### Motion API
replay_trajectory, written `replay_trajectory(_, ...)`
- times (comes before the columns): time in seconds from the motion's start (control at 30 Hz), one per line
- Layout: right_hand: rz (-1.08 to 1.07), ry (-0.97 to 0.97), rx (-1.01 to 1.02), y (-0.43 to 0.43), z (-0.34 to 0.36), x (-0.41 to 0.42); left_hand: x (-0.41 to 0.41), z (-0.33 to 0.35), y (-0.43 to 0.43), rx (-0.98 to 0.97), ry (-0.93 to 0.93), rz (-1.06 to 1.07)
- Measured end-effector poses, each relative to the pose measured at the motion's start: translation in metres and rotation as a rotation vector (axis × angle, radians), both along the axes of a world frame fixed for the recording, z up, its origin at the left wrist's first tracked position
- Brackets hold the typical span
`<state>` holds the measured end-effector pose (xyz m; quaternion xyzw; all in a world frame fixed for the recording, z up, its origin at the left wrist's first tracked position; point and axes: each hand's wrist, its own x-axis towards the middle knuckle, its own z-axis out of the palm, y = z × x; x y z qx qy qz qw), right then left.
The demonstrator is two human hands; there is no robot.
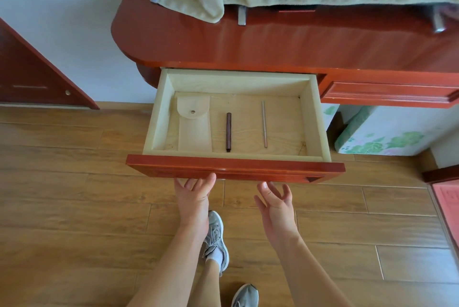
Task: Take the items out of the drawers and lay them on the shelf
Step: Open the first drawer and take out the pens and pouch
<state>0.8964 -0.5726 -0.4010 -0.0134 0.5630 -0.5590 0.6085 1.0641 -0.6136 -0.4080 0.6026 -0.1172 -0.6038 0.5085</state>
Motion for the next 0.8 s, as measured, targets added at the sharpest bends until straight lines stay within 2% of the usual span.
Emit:
replay_trajectory(0.27, 0.179, 0.237, -0.028, 0.018, 0.064, -0.010, 0.004, 0.068, 0.002, -0.029, -0.265, -0.031)
replay_trajectory(0.43, 0.310, 0.393, -0.063, 0.018, 0.108, -0.015, 0.010, 0.112, 0.005, -0.024, -0.464, -0.148)
replay_trajectory(0.57, 0.433, 0.554, -0.034, 0.003, 0.134, -0.019, 0.019, 0.136, 0.000, -0.114, -0.677, -0.291)
replay_trajectory(0.8, 0.885, 1.211, 0.040, -0.029, 0.137, -0.019, 0.038, 0.148, -0.044, -0.198, -0.969, -0.550)
